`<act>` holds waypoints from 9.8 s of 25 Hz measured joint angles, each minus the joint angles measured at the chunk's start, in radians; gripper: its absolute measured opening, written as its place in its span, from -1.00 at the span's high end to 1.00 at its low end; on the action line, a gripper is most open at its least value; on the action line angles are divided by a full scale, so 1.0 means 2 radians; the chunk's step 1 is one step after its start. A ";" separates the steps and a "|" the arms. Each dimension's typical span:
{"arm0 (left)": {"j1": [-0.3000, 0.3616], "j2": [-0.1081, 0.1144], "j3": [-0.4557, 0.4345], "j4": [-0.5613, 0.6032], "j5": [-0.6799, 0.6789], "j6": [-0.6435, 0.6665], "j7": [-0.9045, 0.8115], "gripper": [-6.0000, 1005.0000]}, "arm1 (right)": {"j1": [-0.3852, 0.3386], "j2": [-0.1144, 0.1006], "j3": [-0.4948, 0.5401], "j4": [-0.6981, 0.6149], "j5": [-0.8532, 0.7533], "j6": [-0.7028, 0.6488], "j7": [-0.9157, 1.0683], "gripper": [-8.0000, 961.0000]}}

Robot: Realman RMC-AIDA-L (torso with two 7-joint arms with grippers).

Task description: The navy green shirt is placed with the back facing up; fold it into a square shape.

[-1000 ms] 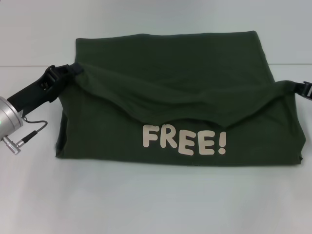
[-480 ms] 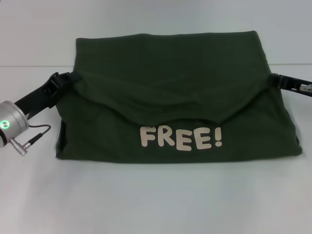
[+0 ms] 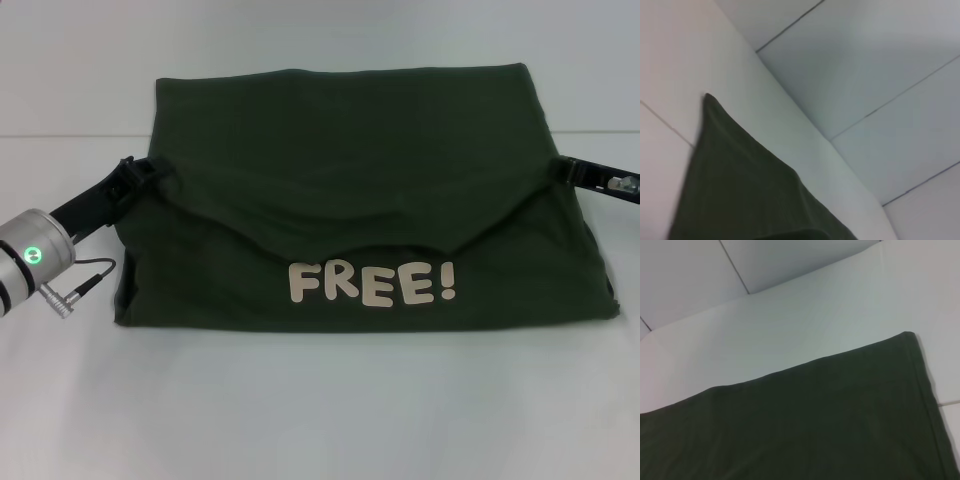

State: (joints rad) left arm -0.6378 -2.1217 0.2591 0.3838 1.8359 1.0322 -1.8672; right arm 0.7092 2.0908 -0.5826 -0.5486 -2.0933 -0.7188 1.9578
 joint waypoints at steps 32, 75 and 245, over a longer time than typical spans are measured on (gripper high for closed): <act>-0.014 -0.004 0.004 -0.024 -0.056 -0.020 0.071 -0.22 | -0.050 -0.008 0.005 0.011 0.161 -0.089 -0.107 -0.27; -0.009 0.046 0.111 0.163 0.355 0.173 -0.193 -0.69 | -0.077 -0.035 0.004 0.009 -0.040 -0.353 -0.179 -0.91; -0.024 0.021 -0.040 0.090 0.207 0.008 -0.064 0.93 | 0.034 0.000 0.026 0.020 0.017 0.015 -0.008 0.93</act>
State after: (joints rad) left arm -0.6856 -2.0800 0.1792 0.5645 2.2505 1.0475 -1.9947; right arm 0.7763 2.0899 -0.5309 -0.5094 -2.0587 -0.6885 1.9421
